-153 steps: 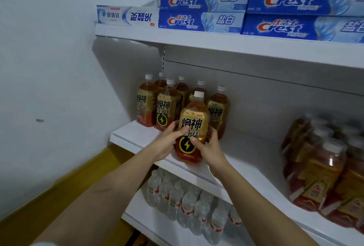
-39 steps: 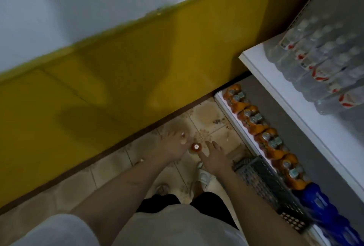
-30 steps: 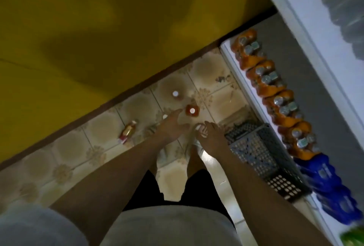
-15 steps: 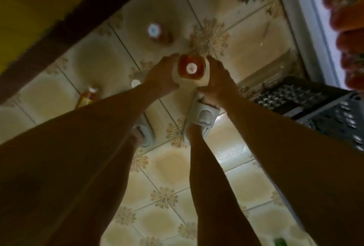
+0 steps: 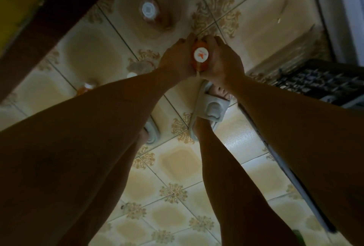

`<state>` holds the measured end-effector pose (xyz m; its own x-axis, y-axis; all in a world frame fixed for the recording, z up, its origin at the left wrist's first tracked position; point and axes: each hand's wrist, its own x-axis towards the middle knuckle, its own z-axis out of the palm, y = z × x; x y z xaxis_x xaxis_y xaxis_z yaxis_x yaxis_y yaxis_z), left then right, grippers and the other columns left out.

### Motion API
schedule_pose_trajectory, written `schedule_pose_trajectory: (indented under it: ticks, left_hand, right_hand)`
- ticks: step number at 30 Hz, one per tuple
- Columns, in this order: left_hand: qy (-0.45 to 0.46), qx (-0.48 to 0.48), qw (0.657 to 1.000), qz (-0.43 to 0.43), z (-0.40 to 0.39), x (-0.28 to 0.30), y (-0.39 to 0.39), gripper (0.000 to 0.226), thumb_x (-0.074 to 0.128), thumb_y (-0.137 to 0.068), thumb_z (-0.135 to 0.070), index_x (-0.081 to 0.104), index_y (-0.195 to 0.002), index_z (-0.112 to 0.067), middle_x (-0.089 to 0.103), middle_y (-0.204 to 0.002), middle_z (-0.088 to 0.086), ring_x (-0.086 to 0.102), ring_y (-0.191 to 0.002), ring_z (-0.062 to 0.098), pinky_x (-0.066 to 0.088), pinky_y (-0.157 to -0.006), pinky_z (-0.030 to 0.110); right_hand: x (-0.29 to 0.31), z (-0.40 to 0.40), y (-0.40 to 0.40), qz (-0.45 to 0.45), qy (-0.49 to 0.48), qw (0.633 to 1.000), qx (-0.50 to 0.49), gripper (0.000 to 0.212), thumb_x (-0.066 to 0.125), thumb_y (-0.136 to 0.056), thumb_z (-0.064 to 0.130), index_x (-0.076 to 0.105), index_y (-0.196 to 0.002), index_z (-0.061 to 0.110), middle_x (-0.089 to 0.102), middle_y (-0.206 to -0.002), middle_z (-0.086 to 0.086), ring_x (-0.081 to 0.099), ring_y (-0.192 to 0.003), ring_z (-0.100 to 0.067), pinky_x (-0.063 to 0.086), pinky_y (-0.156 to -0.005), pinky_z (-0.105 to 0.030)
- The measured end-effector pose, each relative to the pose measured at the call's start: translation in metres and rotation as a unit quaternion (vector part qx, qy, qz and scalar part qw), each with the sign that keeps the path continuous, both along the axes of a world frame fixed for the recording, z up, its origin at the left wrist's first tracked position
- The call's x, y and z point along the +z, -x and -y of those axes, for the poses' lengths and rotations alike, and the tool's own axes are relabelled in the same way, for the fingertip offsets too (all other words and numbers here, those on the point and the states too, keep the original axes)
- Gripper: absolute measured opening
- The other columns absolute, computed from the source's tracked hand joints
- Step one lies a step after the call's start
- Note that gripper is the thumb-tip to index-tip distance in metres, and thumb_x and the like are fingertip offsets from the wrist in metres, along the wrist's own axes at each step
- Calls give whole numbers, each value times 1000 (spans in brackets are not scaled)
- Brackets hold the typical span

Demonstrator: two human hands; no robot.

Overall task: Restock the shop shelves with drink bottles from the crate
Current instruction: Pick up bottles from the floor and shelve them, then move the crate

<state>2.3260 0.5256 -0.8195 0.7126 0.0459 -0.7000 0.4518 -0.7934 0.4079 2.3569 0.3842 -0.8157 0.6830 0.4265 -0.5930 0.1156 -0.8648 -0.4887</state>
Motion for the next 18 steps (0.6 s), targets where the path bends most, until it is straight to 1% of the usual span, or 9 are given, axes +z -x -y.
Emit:
schedule_pose_trajectory:
  ticks: [2,4,7,10,12,14,16,18]
  left_hand:
    - [5,-5,1000,5,1,27,-1,77,80,-74,-25,41,-139,-14,60,-124,13,60,-112,35,50,-90,43]
    - [8,-8,1000,13,3,59,-3,72,77,-77,-29,43,-138,-12,61,-123,15,61,-111,37,51,-90,45]
    - [6,-43,999,-3,5,136,-12,72,79,-74,-29,44,-135,-16,62,-122,13,63,-108,37,53,-87,49]
    - [5,-95,995,-12,3,234,-22,72,79,-68,-33,45,-131,-19,64,-118,10,65,-104,36,55,-84,48]
    - [4,-131,991,-14,1,297,-22,72,79,-70,-29,45,-132,-17,63,-119,11,65,-104,35,55,-84,45]
    - [11,-154,988,1,1,362,-21,71,77,-71,-29,44,-132,-14,62,-119,11,64,-105,33,53,-82,41]
    - [47,-160,986,24,1,415,-21,71,75,-65,-33,48,-126,-9,57,-119,12,60,-107,33,53,-84,44]
    - [61,-171,982,47,0,462,-15,73,78,-62,-38,52,-125,-9,58,-120,11,58,-111,31,51,-88,44]
  right_hand:
    - [28,2,-2,-15,-1,1000,1,76,80,-70,29,45,-135,15,55,-128,-11,60,-108,-37,48,-76,-39]
    - [60,5,-5,-18,-5,1000,-1,78,83,-67,29,46,-135,15,55,-126,-12,61,-107,-38,52,-79,-43]
    - [130,8,-7,-28,-7,999,-21,80,84,-65,25,46,-134,14,55,-125,-11,60,-107,-38,52,-80,-42]
    - [221,9,-3,-35,-11,998,-51,77,83,-67,24,45,-134,15,54,-126,-10,58,-107,-36,53,-80,-43]
    - [281,12,3,-37,-30,996,-74,77,82,-67,27,45,-134,17,55,-125,-9,59,-106,-36,54,-82,-47]
    - [345,18,10,-36,-38,995,-89,78,81,-66,28,44,-134,19,55,-125,-8,58,-105,-36,54,-83,-49]
    - [401,23,15,-30,-42,994,-100,81,81,-67,26,43,-137,20,54,-129,-8,56,-109,-36,52,-86,-48]
    - [454,26,24,-16,-49,992,-115,84,80,-69,25,40,-142,19,52,-134,-8,52,-114,-36,49,-91,-48]
